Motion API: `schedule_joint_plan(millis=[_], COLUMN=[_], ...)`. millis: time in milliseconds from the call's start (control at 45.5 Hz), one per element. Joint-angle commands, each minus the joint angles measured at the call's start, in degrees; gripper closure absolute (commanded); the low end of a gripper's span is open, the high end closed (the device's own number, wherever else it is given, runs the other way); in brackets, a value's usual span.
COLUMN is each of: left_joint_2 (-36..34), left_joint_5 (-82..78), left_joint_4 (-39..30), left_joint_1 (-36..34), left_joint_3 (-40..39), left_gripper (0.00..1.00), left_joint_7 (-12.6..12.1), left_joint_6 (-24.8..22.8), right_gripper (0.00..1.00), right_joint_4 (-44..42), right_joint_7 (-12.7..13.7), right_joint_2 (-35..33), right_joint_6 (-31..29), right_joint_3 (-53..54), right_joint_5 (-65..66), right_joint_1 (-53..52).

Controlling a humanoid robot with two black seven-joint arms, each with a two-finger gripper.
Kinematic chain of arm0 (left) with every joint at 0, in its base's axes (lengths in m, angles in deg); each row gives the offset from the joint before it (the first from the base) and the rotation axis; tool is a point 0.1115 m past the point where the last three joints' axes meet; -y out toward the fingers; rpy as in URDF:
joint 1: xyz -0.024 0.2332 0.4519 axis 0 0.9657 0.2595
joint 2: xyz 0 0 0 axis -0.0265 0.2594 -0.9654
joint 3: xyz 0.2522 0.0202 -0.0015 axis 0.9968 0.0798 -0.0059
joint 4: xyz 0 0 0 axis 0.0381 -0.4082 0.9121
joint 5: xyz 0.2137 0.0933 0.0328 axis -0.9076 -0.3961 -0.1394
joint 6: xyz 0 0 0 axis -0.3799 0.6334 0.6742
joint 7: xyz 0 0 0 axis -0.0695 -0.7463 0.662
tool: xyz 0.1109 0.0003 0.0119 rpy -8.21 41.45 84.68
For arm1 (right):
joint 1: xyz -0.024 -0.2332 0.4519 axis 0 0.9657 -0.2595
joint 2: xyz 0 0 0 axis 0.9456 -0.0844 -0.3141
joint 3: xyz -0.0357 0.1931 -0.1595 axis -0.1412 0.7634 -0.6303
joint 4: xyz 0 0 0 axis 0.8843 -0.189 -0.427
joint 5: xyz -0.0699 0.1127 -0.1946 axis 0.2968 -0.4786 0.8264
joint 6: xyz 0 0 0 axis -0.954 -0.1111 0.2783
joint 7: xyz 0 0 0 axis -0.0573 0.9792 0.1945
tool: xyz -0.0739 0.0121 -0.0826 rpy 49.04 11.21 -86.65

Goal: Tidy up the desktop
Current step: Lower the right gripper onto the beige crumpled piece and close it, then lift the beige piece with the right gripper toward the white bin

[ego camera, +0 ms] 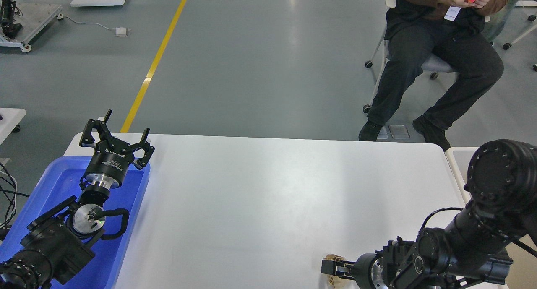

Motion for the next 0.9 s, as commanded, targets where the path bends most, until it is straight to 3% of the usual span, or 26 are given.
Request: schedule_joint_plan(millis=[0, 132, 176, 242, 616, 880], left_joint_2=[0.02, 0.02, 0.02, 0.02, 0.02, 0.02], left_joint_5=[0.0, 0.0, 0.0, 0.0, 0.0, 0.0], left_joint_4=[0.0, 0.0, 0.0, 0.0, 0.0, 0.0], left_joint_1=[0.0, 0.0, 0.0, 0.0, 0.0, 0.0], left_joint_3=[0.0, 0.0, 0.0, 0.0, 0.0, 0.0], left_gripper=[0.0, 0.0, 0.0, 0.0, 0.0, 0.0], left_joint_7=[0.0, 0.0, 0.0, 0.0, 0.0, 0.0], left_joint_6=[0.0, 0.0, 0.0, 0.0, 0.09, 0.0], right_gripper=[0.15, 0.25, 0.47, 0.98, 1.0, 1.0], right_joint_4=[-0.43, -0.44, -0.43, -0.43, 0.44, 5.27], right_joint_7=[-1.12, -1.21, -1.29, -1.21, -1.29, -4.89], right_joint_2=[0.27, 0.27, 0.27, 0.27, -0.17, -5.44], right_joint_6=[0.05, 0.22, 0.22, -0.13, -0.04, -0.92], right_joint_3=[0.15, 0.24, 0.24, 0.15, 0.06, -0.64], right_joint_5=[0.04, 0.39, 0.39, 0.39, 0.3, 0.39], right_joint_1=[0.77, 0.77, 0.77, 0.77, -0.37, -6.61])
